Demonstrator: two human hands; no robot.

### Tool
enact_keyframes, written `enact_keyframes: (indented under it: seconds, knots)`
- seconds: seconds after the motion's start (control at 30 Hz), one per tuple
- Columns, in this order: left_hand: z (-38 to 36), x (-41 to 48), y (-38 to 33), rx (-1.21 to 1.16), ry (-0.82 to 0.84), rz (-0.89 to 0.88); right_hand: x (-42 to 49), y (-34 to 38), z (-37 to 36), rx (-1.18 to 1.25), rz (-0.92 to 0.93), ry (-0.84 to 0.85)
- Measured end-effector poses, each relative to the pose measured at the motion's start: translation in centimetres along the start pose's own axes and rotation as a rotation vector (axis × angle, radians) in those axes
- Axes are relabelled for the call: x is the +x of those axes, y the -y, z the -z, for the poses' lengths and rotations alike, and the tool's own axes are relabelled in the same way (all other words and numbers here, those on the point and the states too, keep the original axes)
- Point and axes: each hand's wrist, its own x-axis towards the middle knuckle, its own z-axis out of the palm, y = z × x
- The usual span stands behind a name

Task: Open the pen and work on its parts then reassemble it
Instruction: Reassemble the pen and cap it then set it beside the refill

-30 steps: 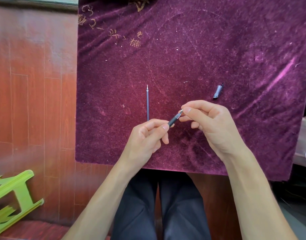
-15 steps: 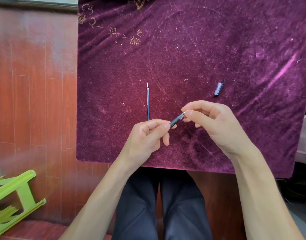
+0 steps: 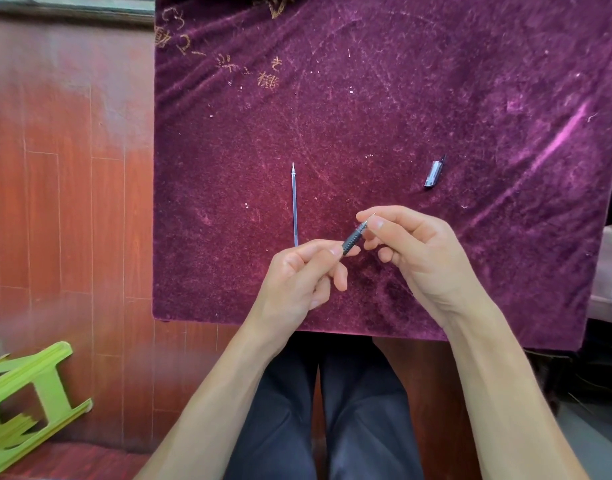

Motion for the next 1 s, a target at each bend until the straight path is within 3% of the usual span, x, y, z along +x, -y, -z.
enact_keyframes:
  seconds: [0.5, 1.0]
  knots:
    - [-0.2, 0.0, -0.1, 0.013, -0.025, -0.011, -0.3, -0.3, -1.3, 0.02, 0.001, -0.113]
    - [-0.2, 0.1, -0.5, -0.005, -0.022, -0.017, -0.4, -0.2, -1.6, 0.135, -0.029, -0.098]
